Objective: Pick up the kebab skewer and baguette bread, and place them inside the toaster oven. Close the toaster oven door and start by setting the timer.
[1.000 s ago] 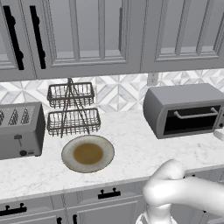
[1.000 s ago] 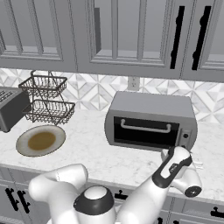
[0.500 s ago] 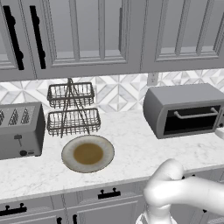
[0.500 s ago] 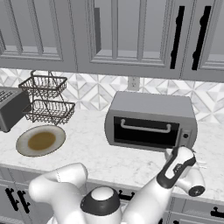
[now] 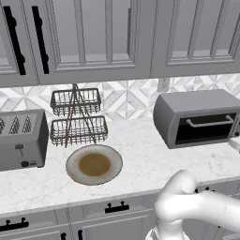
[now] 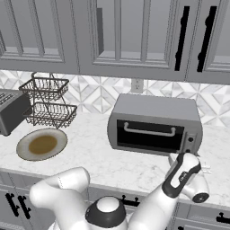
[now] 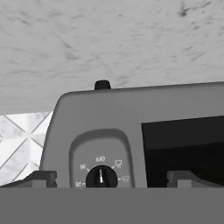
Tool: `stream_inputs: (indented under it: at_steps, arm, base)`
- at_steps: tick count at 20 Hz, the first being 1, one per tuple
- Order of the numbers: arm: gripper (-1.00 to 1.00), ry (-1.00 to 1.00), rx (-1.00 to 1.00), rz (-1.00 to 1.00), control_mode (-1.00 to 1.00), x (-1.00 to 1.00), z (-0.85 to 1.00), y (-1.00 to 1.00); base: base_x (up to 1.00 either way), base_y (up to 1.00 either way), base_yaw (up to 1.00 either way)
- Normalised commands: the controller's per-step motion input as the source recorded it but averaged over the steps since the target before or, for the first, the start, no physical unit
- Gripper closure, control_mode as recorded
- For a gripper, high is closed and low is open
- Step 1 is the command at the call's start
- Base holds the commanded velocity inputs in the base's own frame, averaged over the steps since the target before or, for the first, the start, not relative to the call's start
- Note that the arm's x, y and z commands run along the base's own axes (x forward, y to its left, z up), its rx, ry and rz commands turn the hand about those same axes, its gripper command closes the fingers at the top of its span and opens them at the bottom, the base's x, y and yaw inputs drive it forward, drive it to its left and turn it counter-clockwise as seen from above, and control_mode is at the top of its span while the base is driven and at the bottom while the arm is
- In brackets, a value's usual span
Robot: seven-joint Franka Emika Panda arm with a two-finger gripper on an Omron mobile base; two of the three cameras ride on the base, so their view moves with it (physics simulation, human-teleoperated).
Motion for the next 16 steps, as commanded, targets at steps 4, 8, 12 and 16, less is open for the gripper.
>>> stream_inputs:
  at_steps: [4,8,12,16]
  arm:
    - [-1.0,-0.02,0.0,0.0,-1.0,0.18,-0.02,0.0]
    - [-1.0,-0.02,0.0,0.0,-1.0,0.08,-0.09,-0.05]
    - [-1.0,-0.04,0.0,0.0,-1.0,0.04,-0.12,-0.09]
    - [-1.0,-0.05,0.0,0.0,-1.0,0.11,-0.07,-0.12]
  base:
    - [0.0,0.0,0.0]
    - [0.0,0.0,0.0]
    - [0.0,0.0,0.0]
    - [0.0,0.0,0.0]
